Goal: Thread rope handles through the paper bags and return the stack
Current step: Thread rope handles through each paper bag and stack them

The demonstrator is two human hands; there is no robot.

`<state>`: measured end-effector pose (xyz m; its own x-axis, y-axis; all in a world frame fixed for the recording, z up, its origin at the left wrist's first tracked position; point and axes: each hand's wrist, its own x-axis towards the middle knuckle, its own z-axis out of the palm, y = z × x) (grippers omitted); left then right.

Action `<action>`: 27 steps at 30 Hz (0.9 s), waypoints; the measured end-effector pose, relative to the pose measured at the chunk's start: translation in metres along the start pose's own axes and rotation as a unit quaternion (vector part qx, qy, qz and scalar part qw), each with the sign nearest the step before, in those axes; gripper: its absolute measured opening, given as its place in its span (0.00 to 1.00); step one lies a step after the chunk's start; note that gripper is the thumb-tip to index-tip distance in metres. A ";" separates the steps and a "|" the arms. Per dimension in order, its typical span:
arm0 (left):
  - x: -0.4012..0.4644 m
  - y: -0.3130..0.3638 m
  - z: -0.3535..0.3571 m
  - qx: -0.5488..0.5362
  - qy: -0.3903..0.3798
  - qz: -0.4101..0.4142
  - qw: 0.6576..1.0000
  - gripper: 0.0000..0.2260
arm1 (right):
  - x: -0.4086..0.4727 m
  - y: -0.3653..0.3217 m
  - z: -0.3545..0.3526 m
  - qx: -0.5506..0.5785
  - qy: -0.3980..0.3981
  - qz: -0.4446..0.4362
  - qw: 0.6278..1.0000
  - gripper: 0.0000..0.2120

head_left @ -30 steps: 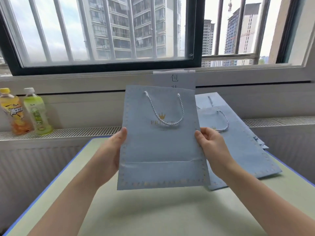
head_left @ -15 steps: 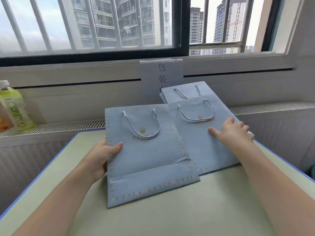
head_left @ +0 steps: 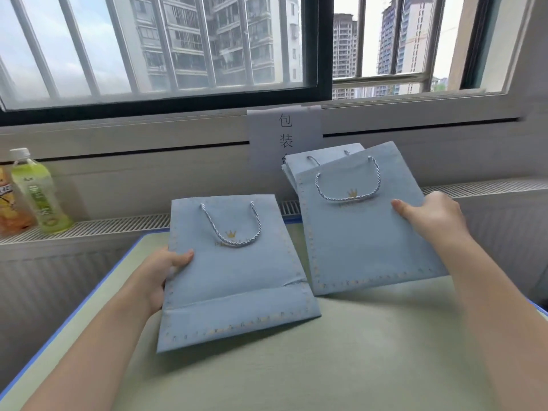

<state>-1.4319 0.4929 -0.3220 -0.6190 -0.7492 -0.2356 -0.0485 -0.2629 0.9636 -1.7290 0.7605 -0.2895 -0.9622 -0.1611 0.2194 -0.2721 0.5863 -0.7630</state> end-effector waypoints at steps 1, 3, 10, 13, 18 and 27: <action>0.001 0.001 -0.004 0.007 0.015 -0.001 1.000 0.06 | 0.000 0.000 -0.002 0.028 0.015 0.000 1.000 0.22; 0.003 0.001 -0.008 0.027 0.038 0.007 0.999 0.07 | 0.000 0.000 -0.005 0.113 0.045 0.002 0.993 0.20; -0.001 -0.006 0.004 0.009 -0.023 0.035 0.999 0.09 | -0.026 -0.019 0.006 0.337 -0.115 0.003 0.935 0.11; -0.003 -0.010 0.011 -0.034 -0.054 0.045 0.997 0.12 | -0.057 -0.038 0.030 0.338 -0.209 -0.036 0.917 0.08; -0.010 -0.010 0.023 -0.052 -0.113 0.019 0.992 0.26 | -0.101 -0.047 0.089 0.197 -0.180 -0.174 0.948 0.11; 0.000 -0.012 0.013 0.047 -0.004 0.051 0.998 0.06 | -0.056 -0.023 0.067 -0.182 -0.053 -0.325 0.927 0.30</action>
<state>-1.4420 0.5042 -0.3323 -0.6302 -0.7646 -0.1348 -0.0577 -0.1270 0.9902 -1.6693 0.7023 -0.3250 -0.5970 -0.6393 0.4847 -0.7923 0.5647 -0.2311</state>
